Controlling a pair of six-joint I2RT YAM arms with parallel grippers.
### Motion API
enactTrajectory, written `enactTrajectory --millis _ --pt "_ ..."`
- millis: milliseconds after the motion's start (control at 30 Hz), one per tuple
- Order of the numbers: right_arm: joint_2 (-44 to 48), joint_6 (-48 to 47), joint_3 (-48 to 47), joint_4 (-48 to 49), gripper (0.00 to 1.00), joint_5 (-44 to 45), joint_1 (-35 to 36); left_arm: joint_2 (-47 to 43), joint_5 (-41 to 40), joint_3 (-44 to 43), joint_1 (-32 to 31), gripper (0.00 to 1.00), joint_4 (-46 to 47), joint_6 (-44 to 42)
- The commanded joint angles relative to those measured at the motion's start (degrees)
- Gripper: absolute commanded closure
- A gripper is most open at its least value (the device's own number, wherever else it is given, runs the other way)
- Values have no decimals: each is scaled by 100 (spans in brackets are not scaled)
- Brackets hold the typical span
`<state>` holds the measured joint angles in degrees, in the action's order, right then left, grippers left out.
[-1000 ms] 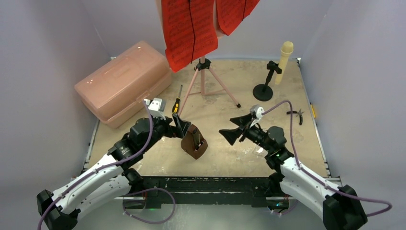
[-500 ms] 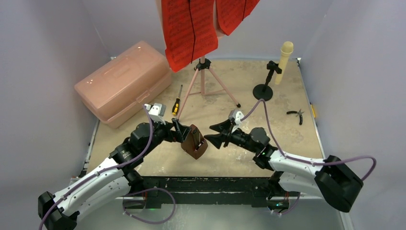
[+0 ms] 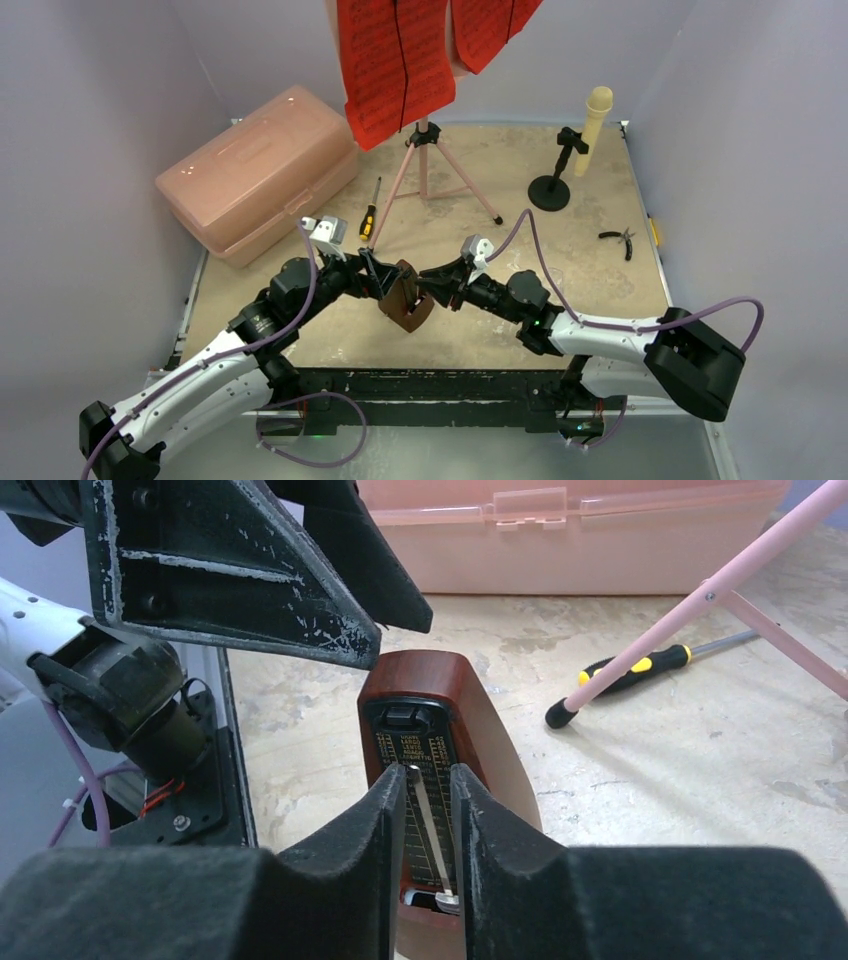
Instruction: Pack up the instrument practice props
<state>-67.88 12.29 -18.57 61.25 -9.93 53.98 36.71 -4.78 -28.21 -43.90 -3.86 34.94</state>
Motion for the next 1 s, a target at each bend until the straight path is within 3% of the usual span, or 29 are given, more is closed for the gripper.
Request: enactTrajectory --millis 0,233,500,967 --pt "-13 -142 -191 421 76 215 25 34 179 47 -7 8 485 98" --pt "-85 -148 -174 490 88 184 23 157 290 30 -6 10 635 92" --pt "39 -86 -157 401 76 -9 37 220 337 46 -5 11 745 118" --pt "188 63 186 353 76 27 137 373 423 -17 -7 14 829 100"
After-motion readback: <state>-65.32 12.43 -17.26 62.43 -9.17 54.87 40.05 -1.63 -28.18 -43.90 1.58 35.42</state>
